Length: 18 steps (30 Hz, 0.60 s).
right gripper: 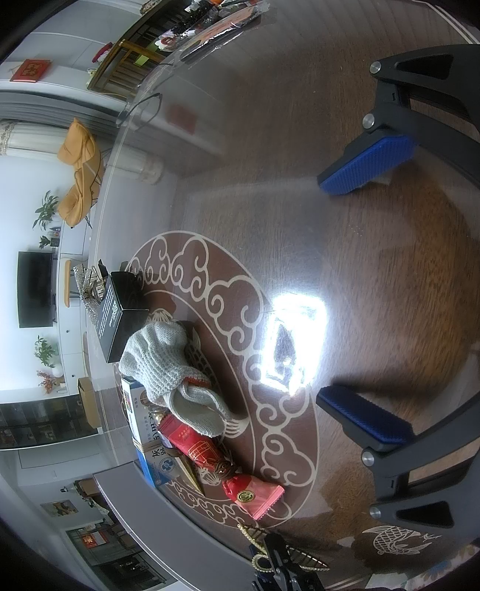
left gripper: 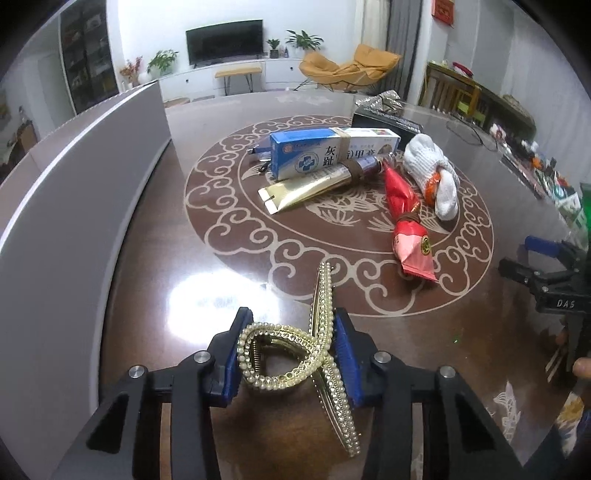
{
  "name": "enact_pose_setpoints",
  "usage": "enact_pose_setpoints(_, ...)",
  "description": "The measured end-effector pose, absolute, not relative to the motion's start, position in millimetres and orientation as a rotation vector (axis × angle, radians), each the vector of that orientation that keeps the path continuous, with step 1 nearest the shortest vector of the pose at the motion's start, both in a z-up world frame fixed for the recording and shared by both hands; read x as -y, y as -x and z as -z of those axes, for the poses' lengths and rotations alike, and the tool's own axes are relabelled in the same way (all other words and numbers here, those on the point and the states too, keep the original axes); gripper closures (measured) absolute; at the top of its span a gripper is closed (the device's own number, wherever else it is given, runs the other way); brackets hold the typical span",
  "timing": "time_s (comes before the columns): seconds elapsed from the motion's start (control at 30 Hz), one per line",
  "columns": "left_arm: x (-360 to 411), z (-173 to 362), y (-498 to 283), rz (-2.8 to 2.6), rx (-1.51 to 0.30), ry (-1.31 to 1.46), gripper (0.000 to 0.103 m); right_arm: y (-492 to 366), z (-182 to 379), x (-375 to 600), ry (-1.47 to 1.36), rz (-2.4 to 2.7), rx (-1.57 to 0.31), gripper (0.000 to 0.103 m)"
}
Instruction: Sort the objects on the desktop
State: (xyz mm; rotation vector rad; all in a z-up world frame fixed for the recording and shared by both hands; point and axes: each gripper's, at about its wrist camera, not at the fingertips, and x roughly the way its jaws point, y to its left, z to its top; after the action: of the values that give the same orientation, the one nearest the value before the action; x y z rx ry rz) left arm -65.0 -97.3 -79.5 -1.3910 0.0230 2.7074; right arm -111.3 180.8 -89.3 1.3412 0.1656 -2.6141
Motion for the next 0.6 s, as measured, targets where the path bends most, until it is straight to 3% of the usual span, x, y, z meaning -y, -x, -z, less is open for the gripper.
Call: enact_pose_setpoints(0.6, 105, 57, 40, -2.77, 0.062, 1.294, 0.059, 111, 89, -181, -1.341, 2.614, -0.165, 0.0)
